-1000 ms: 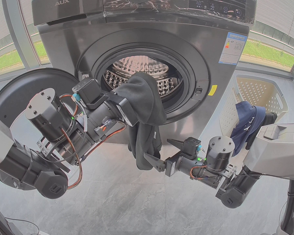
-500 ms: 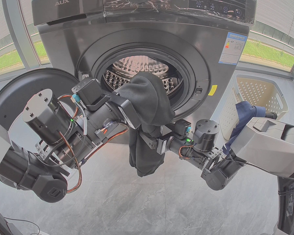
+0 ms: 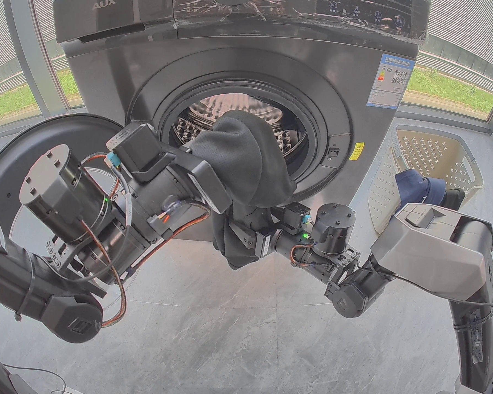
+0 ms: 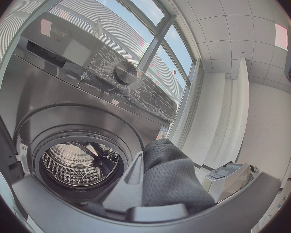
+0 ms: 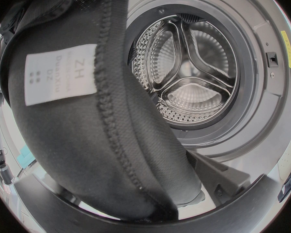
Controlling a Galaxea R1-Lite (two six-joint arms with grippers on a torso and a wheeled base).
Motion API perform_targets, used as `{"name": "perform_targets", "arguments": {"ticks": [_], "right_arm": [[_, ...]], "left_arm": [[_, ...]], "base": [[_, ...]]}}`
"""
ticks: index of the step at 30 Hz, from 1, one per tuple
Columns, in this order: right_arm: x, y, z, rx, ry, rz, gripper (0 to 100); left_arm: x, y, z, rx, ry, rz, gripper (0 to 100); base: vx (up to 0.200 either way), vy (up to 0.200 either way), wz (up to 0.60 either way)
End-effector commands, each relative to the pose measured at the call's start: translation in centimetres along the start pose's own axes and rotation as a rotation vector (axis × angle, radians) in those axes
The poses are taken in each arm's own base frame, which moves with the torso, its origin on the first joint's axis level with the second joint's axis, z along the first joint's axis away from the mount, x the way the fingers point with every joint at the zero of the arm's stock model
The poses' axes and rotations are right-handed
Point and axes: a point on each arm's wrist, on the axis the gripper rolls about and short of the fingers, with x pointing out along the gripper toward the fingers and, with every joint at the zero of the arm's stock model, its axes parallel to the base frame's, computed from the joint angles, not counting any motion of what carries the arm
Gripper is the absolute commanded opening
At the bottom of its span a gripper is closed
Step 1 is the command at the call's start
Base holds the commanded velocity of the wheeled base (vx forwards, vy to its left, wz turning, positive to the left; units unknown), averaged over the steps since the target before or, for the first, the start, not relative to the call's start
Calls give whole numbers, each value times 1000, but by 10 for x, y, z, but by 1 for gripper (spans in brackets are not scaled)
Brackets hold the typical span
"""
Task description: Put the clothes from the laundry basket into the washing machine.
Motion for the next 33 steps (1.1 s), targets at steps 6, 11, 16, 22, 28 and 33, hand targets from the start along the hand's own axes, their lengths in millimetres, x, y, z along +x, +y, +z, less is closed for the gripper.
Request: {"name": "perform_targets", "arguments": {"ticks": [6, 11, 16, 22, 28, 33], "right_arm": [[-3, -7, -3, 2, -3, -19, 0], [-18, -20, 13, -1, -18, -60, 0], [-37, -24, 43, 0, -54, -81, 0], [-49, -15, 80, 2, -120, -66, 0], [-53, -7, 98, 0, -164, -49, 0], [-55, -5, 102, 0, -167, -46, 0]], "left_arm": [[-3, 4, 2, 3, -5, 16, 0], [-11, 26, -3, 28, 22, 128, 0], [-33, 47, -22, 38, 130, 220, 0], [-59, 61, -65, 13, 317, 283, 0], [-71, 62, -95, -5, 423, 294, 0], [-77, 63, -108, -3, 481, 300, 0]], "base": [[0, 0, 0], [0, 0, 0], [0, 0, 0], [0, 0, 0], [0, 0, 0], [0, 0, 0]]}}
